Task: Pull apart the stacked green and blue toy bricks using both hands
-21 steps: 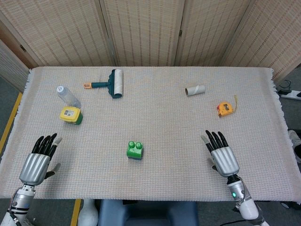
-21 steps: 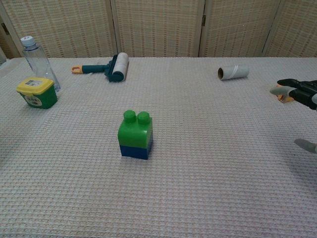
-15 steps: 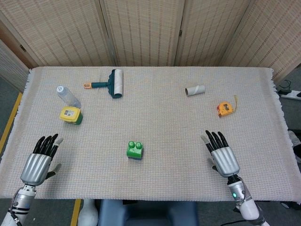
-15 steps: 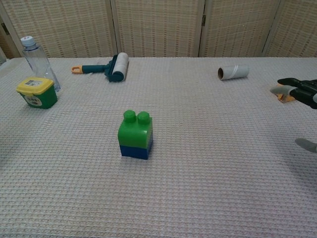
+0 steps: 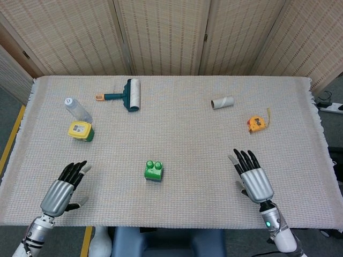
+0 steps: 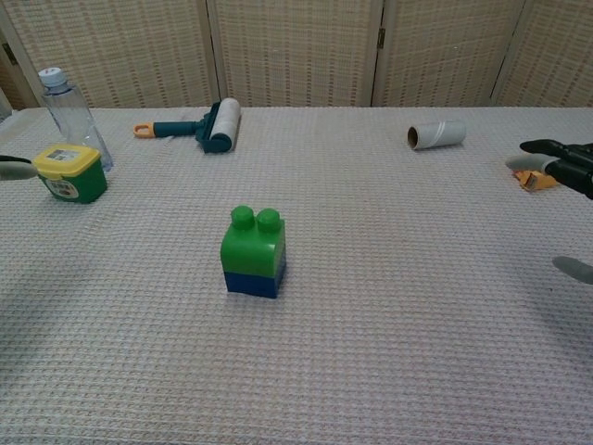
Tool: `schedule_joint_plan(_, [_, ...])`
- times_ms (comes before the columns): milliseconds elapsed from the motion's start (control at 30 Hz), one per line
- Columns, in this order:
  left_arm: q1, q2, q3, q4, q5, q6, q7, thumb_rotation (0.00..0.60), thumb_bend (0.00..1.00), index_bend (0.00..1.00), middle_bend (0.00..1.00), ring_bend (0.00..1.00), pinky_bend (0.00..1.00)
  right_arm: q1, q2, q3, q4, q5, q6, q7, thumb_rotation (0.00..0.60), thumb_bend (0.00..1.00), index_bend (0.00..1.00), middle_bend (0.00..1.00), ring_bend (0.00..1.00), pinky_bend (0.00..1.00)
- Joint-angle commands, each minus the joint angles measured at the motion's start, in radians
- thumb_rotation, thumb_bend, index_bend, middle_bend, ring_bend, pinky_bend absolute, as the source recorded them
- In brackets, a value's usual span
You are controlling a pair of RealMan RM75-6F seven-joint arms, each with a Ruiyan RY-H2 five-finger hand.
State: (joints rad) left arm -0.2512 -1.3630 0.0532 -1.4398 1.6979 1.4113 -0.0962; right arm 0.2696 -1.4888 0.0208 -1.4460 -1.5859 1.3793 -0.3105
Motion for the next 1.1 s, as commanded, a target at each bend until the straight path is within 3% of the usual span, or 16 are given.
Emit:
schedule_joint_plan(33, [-0.045,-0.048,0.001,-0.022,-0.001,-0.066,-0.082,0.6,0.29,0.02,0.09,0.0,0.0,-0.002,0.002,-0.01,0.001,-0.028,0.018,0.02,0.6,0.37,0.0,0.0,0.0,0.0])
schedule_joint_plan(133, [-0.089,-0.071,-0.021,-0.036,-0.026,-0.126,-0.151,0.6,0.29,0.05,0.12,0.0,0.0,-0.004,0.016,-0.02,-0.004,-0.068,0.048,0.064,0.6,0.37,0.0,0.0,0.0,0.0])
schedule_joint_plan(267, [-0.144,-0.11,-0.092,-0.061,-0.147,-0.231,-0.246,0.6,0.29,0.07,0.13,0.0,0.0,-0.001,0.032,-0.031,0.001,-0.111,0.075,0.134,0.6,0.37,0.0,0.0,0.0,0.0])
schedule_joint_plan(567, [-0.232,-0.162,-0.208,-0.087,-0.391,-0.432,-0.335,0.6,0.28,0.05,0.15,0.0,0.0,0.008,0.035,-0.023,0.014,-0.095,0.049,0.157,0.6,0.37,0.0,0.0,0.0,0.0])
schedule_joint_plan(667, [-0.248,-0.18,-0.222,-0.083,-0.445,-0.476,-0.341,0.6,0.28,0.05,0.15,0.0,0.0,0.007,0.036,-0.019,0.012,-0.089,0.047,0.156,0.6,0.37,0.0,0.0,0.0,0.0])
schedule_joint_plan(800, [-0.254,-0.194,-0.222,-0.096,-0.46,-0.497,-0.358,0.6,0.28,0.05,0.15,0.0,0.0,0.006,0.036,-0.015,0.011,-0.084,0.047,0.155,0.6,0.37,0.0,0.0,0.0,0.0])
schedule_joint_plan(1100, [-0.271,-0.288,-0.208,-0.032,-0.371,-0.45,-0.372,0.6,0.27,0.05,0.15,0.0,0.0,0.007,0.036,-0.017,0.004,-0.074,0.03,0.149,0.6,0.37,0.0,0.0,0.0,0.0])
